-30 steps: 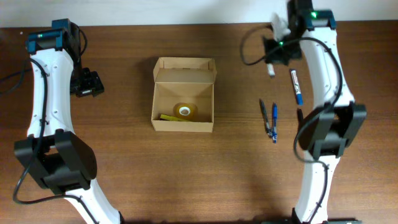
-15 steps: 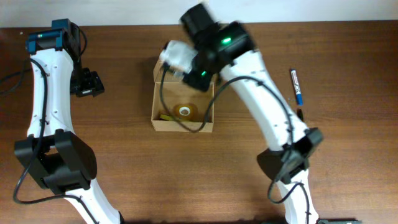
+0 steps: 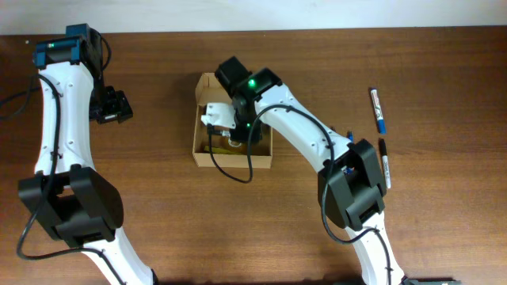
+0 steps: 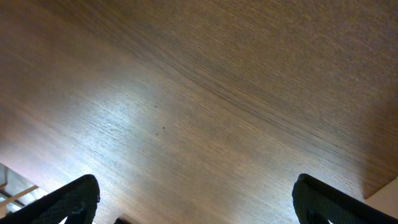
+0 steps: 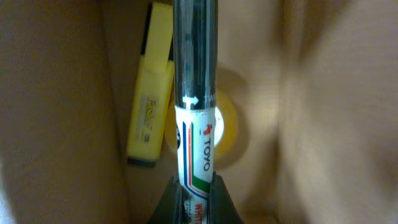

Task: Pack container
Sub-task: 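Lower the TOYO marker into the box and release it, then grasp the blue-capped whiteboard marker with the right gripper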

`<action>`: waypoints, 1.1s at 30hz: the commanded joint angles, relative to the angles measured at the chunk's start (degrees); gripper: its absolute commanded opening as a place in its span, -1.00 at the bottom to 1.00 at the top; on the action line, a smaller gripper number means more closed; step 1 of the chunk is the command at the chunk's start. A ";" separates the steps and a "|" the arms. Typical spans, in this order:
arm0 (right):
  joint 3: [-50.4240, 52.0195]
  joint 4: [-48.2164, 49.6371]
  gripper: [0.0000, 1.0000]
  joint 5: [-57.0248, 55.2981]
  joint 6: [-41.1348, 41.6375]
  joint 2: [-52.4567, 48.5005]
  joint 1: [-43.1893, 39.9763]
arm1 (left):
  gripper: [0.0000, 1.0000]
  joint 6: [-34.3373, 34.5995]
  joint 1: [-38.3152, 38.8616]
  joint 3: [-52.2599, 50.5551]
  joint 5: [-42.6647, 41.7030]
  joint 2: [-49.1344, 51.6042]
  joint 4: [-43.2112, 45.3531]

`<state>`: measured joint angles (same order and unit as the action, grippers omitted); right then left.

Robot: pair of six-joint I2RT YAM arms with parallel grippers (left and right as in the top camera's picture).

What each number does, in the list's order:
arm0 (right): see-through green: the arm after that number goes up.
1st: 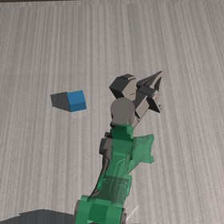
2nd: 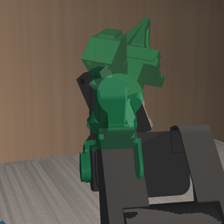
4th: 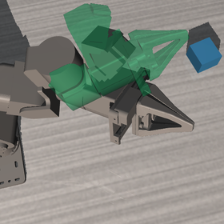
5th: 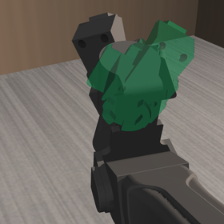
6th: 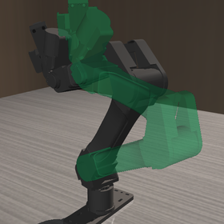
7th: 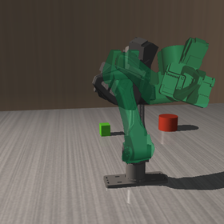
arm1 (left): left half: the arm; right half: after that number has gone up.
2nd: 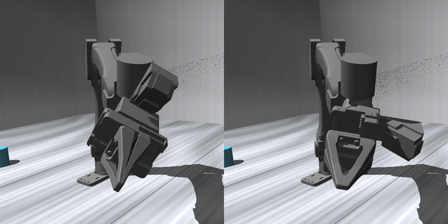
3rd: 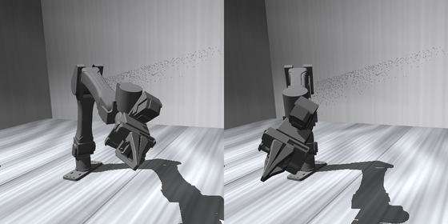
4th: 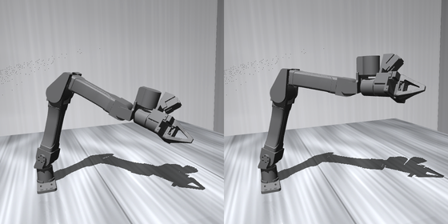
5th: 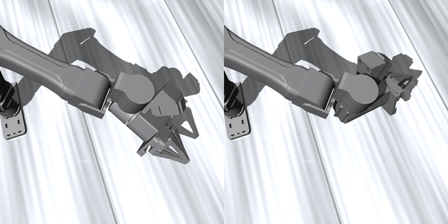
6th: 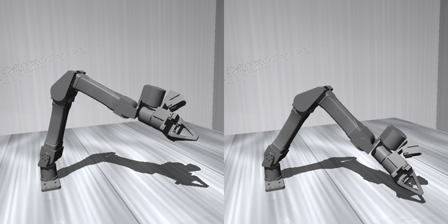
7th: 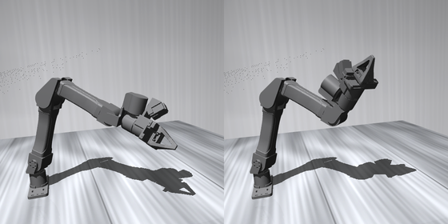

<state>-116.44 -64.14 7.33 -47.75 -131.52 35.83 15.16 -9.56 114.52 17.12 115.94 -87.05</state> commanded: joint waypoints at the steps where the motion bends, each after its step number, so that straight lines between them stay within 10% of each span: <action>1: 4.55 2.93 -0.93 0.00 1.73 -0.44 -0.11 | 1.00 -0.48 -0.35 -0.17 0.00 0.48 0.09; 7: 6.91 6.23 -0.91 -0.42 5.42 -0.39 -0.11 | 0.99 -0.48 -0.35 -0.17 0.00 0.48 0.09; 10: 4.09 4.92 -0.14 -0.52 8.55 0.52 -0.09 | 1.00 -0.48 -0.35 -0.17 0.00 0.48 0.09; 13: -1.84 2.19 -0.01 -2.27 14.23 2.32 -0.11 | 1.00 -0.48 -0.35 -0.17 0.00 0.48 0.09; 25: -16.17 -6.10 0.04 -15.78 38.73 14.67 -5.86 | 1.00 -0.48 -0.35 -0.17 0.00 0.48 0.09; 33: -14.43 -5.11 0.03 -12.11 44.87 15.74 -26.67 | 1.00 -0.48 -0.35 -0.17 0.00 0.48 0.09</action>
<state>-132.31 -69.58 -6.09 -7.03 -114.37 16.12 15.16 -9.56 114.52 17.12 115.94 -87.07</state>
